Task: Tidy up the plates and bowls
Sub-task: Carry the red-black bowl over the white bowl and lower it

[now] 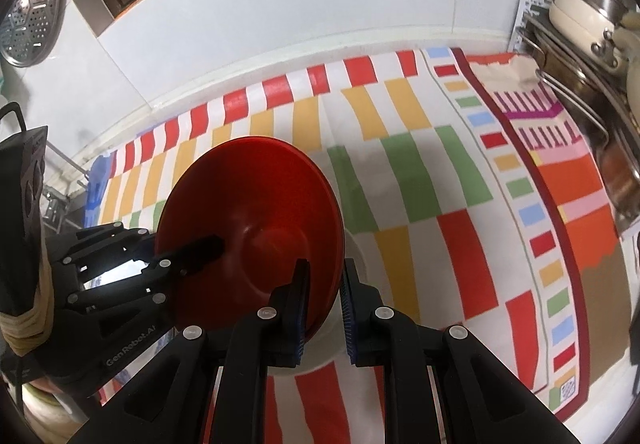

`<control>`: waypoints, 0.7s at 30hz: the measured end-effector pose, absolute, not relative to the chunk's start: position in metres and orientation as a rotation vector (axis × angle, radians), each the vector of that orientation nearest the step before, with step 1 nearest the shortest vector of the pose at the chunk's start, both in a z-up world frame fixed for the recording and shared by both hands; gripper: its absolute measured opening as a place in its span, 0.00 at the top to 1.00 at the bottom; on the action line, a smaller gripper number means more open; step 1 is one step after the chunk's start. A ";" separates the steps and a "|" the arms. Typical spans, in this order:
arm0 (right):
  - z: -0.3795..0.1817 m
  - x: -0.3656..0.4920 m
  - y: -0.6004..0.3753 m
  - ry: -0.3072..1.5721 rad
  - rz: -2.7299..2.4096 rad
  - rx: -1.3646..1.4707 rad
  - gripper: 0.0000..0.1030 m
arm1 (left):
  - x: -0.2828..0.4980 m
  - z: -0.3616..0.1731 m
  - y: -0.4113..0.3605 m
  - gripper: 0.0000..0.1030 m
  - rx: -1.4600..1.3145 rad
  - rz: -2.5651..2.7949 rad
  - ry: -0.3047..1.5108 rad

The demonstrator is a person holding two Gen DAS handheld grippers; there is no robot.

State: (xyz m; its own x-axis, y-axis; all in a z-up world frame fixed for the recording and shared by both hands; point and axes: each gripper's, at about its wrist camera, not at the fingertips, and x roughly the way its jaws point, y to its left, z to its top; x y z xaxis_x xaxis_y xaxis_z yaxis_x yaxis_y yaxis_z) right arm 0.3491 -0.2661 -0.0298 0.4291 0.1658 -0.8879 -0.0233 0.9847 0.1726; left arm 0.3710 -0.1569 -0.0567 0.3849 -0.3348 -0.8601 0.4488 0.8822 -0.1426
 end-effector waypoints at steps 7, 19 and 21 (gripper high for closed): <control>-0.042 0.343 -0.268 1.156 0.122 0.150 0.84 | 0.365 -0.070 -0.160 0.83 0.119 -0.494 1.098; -0.050 0.338 -0.262 1.175 0.110 0.085 0.84 | 0.361 -0.087 -0.165 0.83 0.113 -0.491 1.145; -0.051 0.337 -0.261 1.171 0.110 0.069 0.84 | 0.360 -0.086 -0.165 0.83 0.117 -0.488 1.140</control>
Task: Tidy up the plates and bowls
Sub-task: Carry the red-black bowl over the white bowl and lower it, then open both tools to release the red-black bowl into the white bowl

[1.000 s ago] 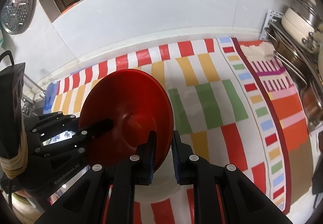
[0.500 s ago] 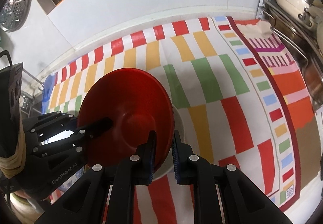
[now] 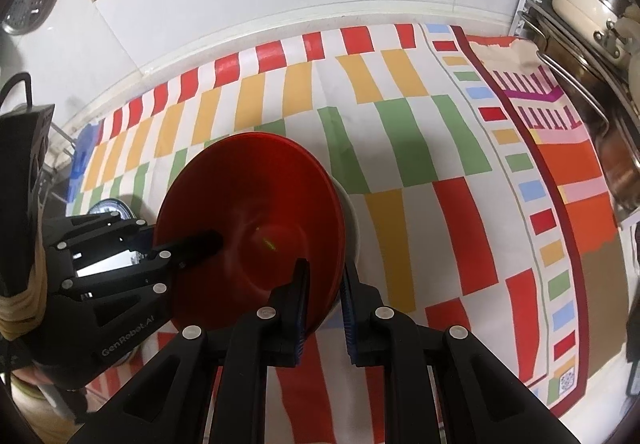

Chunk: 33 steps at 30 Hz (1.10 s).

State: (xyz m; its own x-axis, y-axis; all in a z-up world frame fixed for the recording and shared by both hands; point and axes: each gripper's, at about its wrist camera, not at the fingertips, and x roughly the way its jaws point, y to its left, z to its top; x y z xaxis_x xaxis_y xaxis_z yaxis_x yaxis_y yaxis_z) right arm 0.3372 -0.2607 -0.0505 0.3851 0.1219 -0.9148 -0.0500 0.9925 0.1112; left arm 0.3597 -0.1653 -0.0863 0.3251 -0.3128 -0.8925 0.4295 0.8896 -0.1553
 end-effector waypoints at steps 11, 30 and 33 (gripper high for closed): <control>-0.052 0.332 -0.257 1.147 0.112 0.007 0.83 | 0.353 -0.086 -0.172 0.66 0.150 -0.505 1.135; -0.041 0.325 -0.256 1.069 0.120 0.002 0.62 | 0.342 -0.061 -0.161 0.31 0.229 -0.411 1.016; -0.036 0.325 -0.259 1.042 0.098 0.024 0.56 | 0.343 -0.058 -0.159 0.30 0.211 -0.400 1.010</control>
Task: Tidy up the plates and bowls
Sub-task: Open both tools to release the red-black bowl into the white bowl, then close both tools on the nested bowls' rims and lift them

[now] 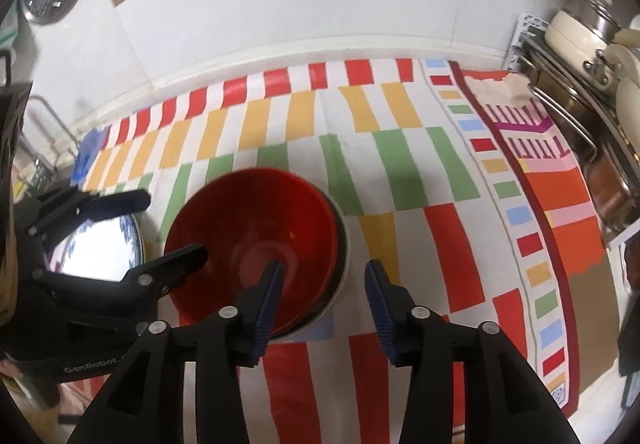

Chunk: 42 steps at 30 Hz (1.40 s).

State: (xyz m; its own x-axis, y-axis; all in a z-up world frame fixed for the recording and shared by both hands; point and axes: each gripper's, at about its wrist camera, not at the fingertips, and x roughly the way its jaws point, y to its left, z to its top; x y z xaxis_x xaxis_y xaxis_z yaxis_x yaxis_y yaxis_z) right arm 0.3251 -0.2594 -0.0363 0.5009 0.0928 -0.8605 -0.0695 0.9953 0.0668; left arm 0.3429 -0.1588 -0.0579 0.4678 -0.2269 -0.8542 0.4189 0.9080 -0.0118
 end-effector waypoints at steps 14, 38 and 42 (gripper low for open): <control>-0.055 0.341 -0.274 1.058 0.059 0.133 0.56 | 0.359 -0.079 -0.156 0.30 0.156 -0.354 1.072; -0.110 0.347 -0.279 1.222 0.110 0.343 0.57 | 0.371 -0.123 -0.161 0.62 -0.036 -0.424 1.257; -0.113 0.347 -0.278 1.239 0.113 0.367 0.65 | 0.370 -0.122 -0.160 0.65 -0.044 -0.410 1.254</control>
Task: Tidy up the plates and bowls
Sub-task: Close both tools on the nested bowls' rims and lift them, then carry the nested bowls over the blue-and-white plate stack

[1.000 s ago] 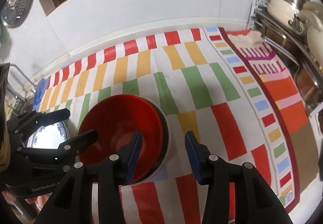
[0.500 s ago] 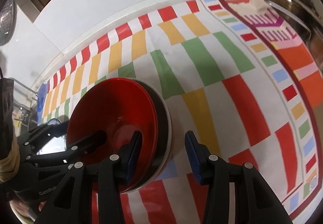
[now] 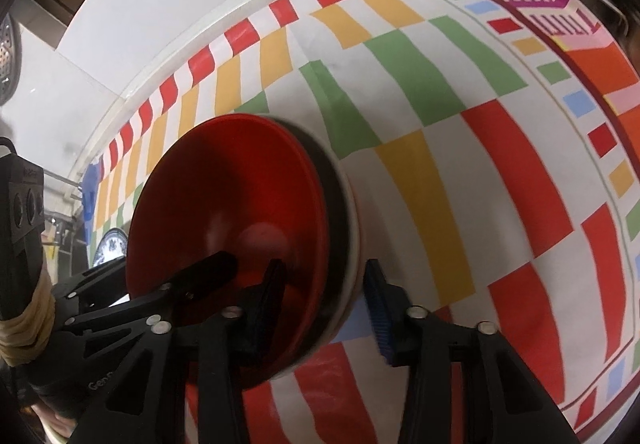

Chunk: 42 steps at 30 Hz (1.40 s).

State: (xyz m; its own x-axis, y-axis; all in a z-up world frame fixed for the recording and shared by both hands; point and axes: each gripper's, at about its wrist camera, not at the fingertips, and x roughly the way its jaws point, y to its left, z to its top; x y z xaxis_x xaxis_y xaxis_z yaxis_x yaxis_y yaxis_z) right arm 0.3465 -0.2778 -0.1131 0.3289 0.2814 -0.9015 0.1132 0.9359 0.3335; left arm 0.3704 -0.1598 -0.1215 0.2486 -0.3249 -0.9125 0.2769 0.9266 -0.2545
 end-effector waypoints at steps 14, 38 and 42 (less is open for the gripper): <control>-0.099 0.342 -0.271 1.230 0.061 0.415 0.72 | 0.361 -0.110 -0.141 0.67 -0.067 -0.366 1.239; -0.040 0.313 -0.163 1.130 0.239 0.272 0.72 | 0.298 -0.052 -0.021 0.69 -0.153 -0.232 1.074; -0.036 0.309 -0.139 1.131 0.280 0.249 0.72 | 0.288 -0.049 0.005 0.69 -0.172 -0.196 1.061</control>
State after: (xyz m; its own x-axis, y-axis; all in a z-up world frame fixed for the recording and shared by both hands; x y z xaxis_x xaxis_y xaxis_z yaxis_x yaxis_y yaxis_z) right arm 0.3090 -0.1386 -0.0362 0.3981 0.3434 -0.8506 -0.0936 0.9377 0.3347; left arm 0.2876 0.0051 -0.0488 0.4732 -0.2421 -0.8470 0.0767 0.9692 -0.2341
